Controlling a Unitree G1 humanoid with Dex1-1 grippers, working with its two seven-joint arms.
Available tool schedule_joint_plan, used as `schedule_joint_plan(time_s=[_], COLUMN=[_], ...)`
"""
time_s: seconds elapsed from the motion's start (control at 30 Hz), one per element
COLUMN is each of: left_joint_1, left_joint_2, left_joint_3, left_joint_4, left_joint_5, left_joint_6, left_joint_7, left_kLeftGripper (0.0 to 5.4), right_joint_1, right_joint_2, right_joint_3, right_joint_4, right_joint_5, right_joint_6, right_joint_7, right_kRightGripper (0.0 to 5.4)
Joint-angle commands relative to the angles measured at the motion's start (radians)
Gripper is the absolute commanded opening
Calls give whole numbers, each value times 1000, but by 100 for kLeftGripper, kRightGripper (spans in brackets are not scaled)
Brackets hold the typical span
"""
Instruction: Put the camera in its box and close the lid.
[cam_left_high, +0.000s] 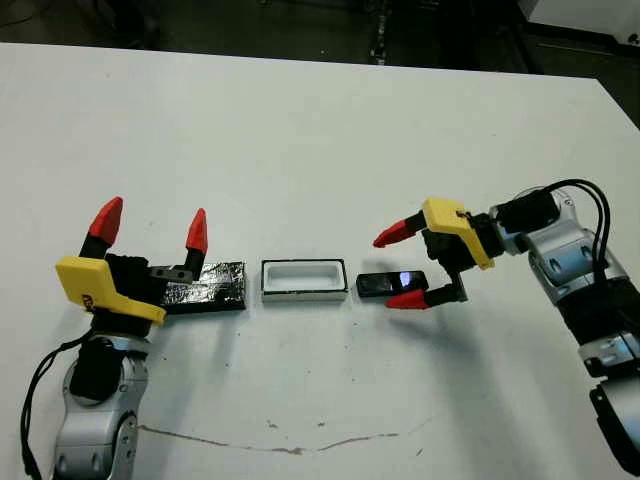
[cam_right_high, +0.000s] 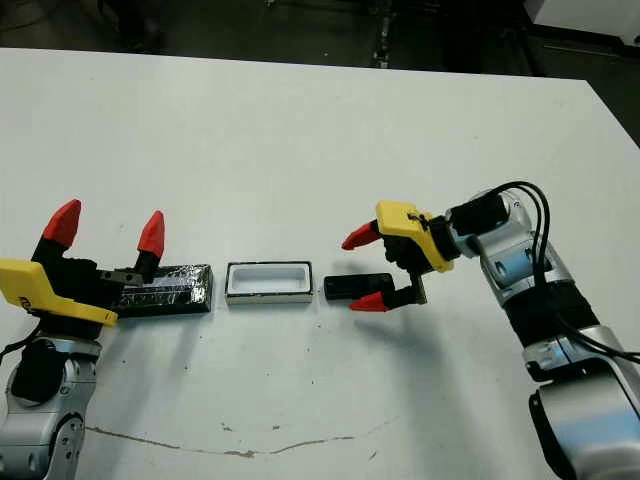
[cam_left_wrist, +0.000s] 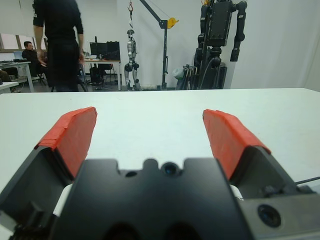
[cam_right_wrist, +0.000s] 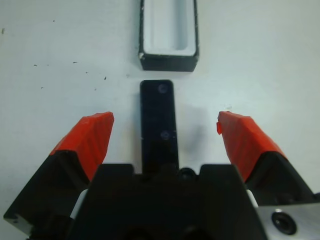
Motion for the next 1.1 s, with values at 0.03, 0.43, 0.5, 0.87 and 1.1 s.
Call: schedule_joint_plan(time_s=[0.03, 0.43, 0.5, 0.87, 1.1], left_joint_1=[7, 10, 10, 8, 7], left_joint_2=[0, -3, -3, -2, -3], left_joint_3=[-1, -1, -1, -2, 0], left_joint_4=[8, 7, 7, 9, 10], left_joint_5=[3, 5, 6, 6, 2], left_joint_6=[-3, -4, -4, -6, -6], left_joint_7=[-2, 2, 1, 0, 1], left_kLeftGripper=[540, 540, 540, 540, 540], right_joint_1=[30, 87, 95, 72, 24], right_joint_2=[-7, -9, -7, -8, -25], right_joint_3=[-3, -23, -25, -14, -36], right_joint_4=[-17, -64, -71, -36, -18], right_joint_5=[-16, -7, -6, 0, 21], right_joint_6=[5, 21, 18, -7, 72], right_joint_7=[-23, -85, -96, -55, -10], right_kRightGripper=[538, 375, 343, 167, 166])
